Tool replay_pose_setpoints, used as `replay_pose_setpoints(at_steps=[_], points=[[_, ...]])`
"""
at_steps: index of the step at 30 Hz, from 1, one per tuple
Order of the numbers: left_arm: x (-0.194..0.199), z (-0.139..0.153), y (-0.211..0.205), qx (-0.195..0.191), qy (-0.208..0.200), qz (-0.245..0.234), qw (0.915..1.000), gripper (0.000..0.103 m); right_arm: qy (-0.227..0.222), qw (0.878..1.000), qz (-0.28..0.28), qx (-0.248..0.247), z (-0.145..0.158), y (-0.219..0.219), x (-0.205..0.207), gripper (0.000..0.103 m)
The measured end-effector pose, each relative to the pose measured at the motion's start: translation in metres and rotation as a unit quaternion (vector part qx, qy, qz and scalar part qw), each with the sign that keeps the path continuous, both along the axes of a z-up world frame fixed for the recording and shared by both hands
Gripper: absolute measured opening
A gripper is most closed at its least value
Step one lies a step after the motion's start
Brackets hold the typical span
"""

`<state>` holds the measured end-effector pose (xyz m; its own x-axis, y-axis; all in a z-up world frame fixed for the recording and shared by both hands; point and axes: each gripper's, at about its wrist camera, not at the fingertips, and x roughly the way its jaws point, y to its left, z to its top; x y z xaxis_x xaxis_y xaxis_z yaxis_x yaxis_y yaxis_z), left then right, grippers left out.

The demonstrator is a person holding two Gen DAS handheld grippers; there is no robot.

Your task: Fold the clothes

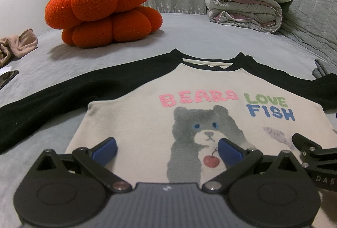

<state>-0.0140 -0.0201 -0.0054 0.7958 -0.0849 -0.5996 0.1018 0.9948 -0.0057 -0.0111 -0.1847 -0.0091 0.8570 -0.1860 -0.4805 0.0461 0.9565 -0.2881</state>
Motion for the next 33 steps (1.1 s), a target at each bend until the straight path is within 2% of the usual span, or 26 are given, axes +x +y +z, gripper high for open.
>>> replay_pose_setpoints(at_steps=[13, 20, 33], points=[[-0.0003, 0.0004, 0.0002, 0.000, 0.000, 0.000, 1.0000, 0.103, -0.002, 1.000, 0.000, 0.003, 0.0005, -0.0010, -0.0008, 0.103], [-0.0002, 0.0004, 0.0000, 0.000, 0.000, 0.000, 1.0000, 0.103, -0.009, 1.000, -0.001, -0.018, -0.0002, 0.0044, -0.0025, 0.103], [-0.0001, 0.0004, -0.0001, 0.000, 0.000, 0.000, 1.0000, 0.103, -0.006, 1.000, 0.000, -0.004, 0.0006, 0.0010, -0.0017, 0.103]])
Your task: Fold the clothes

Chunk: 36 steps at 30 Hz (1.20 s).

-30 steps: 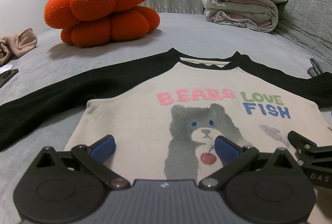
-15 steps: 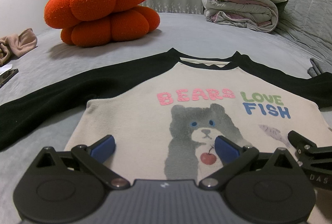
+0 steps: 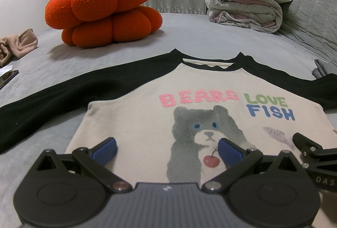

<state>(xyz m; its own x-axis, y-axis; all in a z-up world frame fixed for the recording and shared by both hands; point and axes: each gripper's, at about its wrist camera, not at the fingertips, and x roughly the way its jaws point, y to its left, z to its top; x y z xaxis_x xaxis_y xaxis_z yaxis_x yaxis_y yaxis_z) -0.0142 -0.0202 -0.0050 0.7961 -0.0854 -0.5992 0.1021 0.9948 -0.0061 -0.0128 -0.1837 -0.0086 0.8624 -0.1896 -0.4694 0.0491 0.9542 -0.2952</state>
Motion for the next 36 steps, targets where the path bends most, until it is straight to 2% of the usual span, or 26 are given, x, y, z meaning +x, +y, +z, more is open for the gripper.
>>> replay_pose_setpoints(at_steps=[13, 17, 19, 21, 26, 31, 35, 36], points=[[0.000, 0.000, 0.000, 0.000, 0.000, 0.000, 1.0000, 0.103, 0.008, 1.000, 0.003, 0.030, 0.001, -0.008, 0.001, 0.103], [0.000, 0.000, 0.000, 0.000, 0.000, 0.000, 1.0000, 0.103, 0.035, 0.995, 0.013, 0.093, 0.002, -0.026, 0.008, 0.103], [0.000, 0.000, 0.001, -0.005, 0.000, -0.001, 1.0000, 0.103, 0.053, 0.988, 0.018, 0.142, 0.002, -0.039, 0.011, 0.103], [0.000, 0.000, 0.003, -0.013, 0.001, -0.001, 0.9999, 0.103, 0.056, 0.983, 0.023, 0.172, 0.002, -0.046, 0.011, 0.103], [0.000, 0.000, 0.000, -0.005, 0.001, 0.000, 1.0000, 0.103, 0.061, 0.988, 0.012, 0.145, 0.002, -0.033, 0.013, 0.103], [0.000, 0.001, 0.001, -0.007, 0.002, -0.001, 1.0000, 0.103, 0.072, 0.983, 0.005, 0.168, 0.005, -0.039, 0.005, 0.103], [-0.001, 0.016, 0.016, -0.005, 0.044, -0.034, 0.9985, 0.103, 0.083, 0.983, 0.017, 0.164, 0.012, -0.040, -0.014, 0.103], [-0.007, 0.022, 0.025, -0.006, 0.053, -0.020, 0.9984, 0.102, 0.084, 0.982, 0.018, 0.170, 0.016, -0.043, -0.019, 0.103]])
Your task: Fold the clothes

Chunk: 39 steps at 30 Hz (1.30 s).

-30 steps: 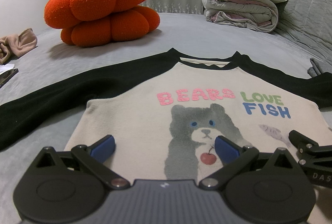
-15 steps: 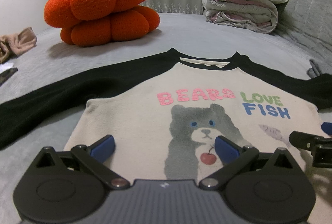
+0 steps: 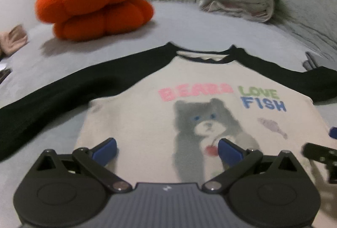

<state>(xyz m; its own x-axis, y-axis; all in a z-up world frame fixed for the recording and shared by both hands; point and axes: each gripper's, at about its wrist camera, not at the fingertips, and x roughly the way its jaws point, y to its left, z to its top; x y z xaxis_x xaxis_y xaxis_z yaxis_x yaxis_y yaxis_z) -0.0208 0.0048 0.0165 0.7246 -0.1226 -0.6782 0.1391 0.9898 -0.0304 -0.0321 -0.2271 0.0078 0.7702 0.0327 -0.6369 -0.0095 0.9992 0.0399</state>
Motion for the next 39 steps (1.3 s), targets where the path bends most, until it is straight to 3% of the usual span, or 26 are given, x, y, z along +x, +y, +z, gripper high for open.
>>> replay_pose_setpoints(at_steps=[5, 7, 9, 14, 19, 20, 21, 22, 23, 26, 31, 33, 37, 38, 39], points=[[-0.052, 0.022, 0.077, -0.061, 0.036, 0.082, 0.9941, 0.102, -0.007, 0.996, -0.038, 0.084, 0.026, -0.039, -0.037, 0.103], [-0.078, 0.025, 0.098, -0.055, 0.037, 0.096, 0.9931, 0.102, -0.005, 0.990, -0.060, 0.126, 0.034, -0.058, -0.059, 0.103], [-0.100, 0.026, 0.108, -0.044, 0.036, 0.089, 0.9944, 0.102, 0.001, 0.987, -0.073, 0.144, 0.034, -0.069, -0.084, 0.103], [-0.138, 0.028, 0.124, -0.082, 0.016, 0.080, 0.9933, 0.102, 0.009, 0.983, -0.088, 0.162, 0.027, -0.073, -0.141, 0.093], [-0.141, 0.011, 0.113, -0.104, 0.031, 0.049, 0.9929, 0.087, 0.029, 0.977, -0.084, 0.196, 0.014, -0.071, -0.162, 0.072], [-0.139, 0.007, 0.107, -0.100, 0.032, 0.037, 0.9938, 0.073, 0.031, 0.976, -0.082, 0.199, 0.011, -0.070, -0.163, 0.068], [-0.137, 0.004, 0.100, -0.084, 0.034, 0.035, 0.9953, 0.045, 0.030, 0.977, -0.080, 0.195, 0.010, -0.068, -0.165, 0.054], [-0.136, 0.003, 0.095, -0.072, 0.036, 0.035, 0.9961, 0.030, 0.030, 0.978, -0.077, 0.193, 0.009, -0.068, -0.165, 0.031], [-0.136, 0.005, 0.096, -0.082, 0.040, 0.026, 0.9955, 0.004, 0.032, 0.978, -0.074, 0.192, 0.009, -0.068, -0.166, 0.012], [-0.138, 0.018, 0.105, -0.109, 0.045, 0.023, 0.9928, 0.004, 0.021, 0.981, -0.065, 0.183, 0.020, -0.067, -0.173, 0.011], [-0.155, 0.041, 0.109, -0.105, 0.023, 0.013, 0.9941, 0.004, -0.019, 0.984, -0.053, 0.166, 0.058, -0.067, -0.188, 0.010], [-0.155, 0.031, 0.101, -0.077, 0.030, 0.010, 0.9966, 0.004, -0.001, 0.986, -0.049, 0.159, 0.053, -0.065, -0.185, 0.010], [-0.145, 0.003, 0.093, -0.050, 0.063, 0.008, 0.9967, 0.008, 0.067, 0.986, -0.061, 0.139, 0.013, -0.060, -0.170, 0.011], [-0.145, 0.006, 0.096, -0.055, 0.061, 0.007, 0.9966, 0.012, 0.070, 0.986, -0.062, 0.135, 0.010, -0.059, -0.168, 0.012], [-0.144, 0.009, 0.099, -0.062, 0.058, 0.008, 0.9964, 0.031, 0.068, 0.987, -0.062, 0.131, 0.013, -0.058, -0.167, 0.015]])
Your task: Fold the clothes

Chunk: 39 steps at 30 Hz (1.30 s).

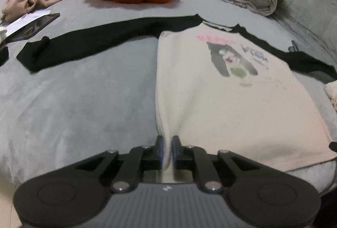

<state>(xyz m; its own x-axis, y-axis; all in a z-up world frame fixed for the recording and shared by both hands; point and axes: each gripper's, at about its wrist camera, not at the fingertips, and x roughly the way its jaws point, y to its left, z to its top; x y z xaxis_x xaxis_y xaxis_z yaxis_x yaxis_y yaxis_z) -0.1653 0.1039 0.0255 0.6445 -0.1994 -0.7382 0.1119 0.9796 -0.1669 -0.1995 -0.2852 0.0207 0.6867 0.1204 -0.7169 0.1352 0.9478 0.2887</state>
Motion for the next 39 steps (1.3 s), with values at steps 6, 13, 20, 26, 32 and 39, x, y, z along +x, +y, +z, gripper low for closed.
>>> replay_pose_setpoints(at_steps=[6, 13, 20, 26, 32, 39], points=[[0.011, 0.033, 0.059, -0.036, -0.052, 0.090, 0.9939, 0.074, -0.071, 0.995, 0.006, -0.073, 0.037, 0.007, 0.004, 0.071], [0.079, 0.052, 0.154, -0.005, -0.068, 0.245, 0.9672, 0.081, -0.091, 0.991, 0.060, -0.083, 0.058, 0.023, 0.079, 0.071], [0.160, 0.016, 0.146, 0.121, -0.039, 0.204, 0.9708, 0.091, -0.102, 0.982, 0.130, -0.086, 0.056, 0.067, 0.153, 0.071], [0.159, 0.010, 0.167, 0.121, -0.032, 0.248, 0.9607, 0.009, -0.094, 0.980, 0.156, -0.076, 0.024, 0.088, 0.168, 0.071], [0.102, 0.035, 0.204, 0.071, -0.100, 0.329, 0.9364, 0.005, -0.091, 0.981, 0.155, -0.070, 0.023, 0.083, 0.166, 0.071], [0.064, 0.020, 0.236, -0.044, -0.054, 0.385, 0.9202, 0.012, -0.086, 0.980, 0.168, -0.060, 0.021, 0.087, 0.159, 0.071]])
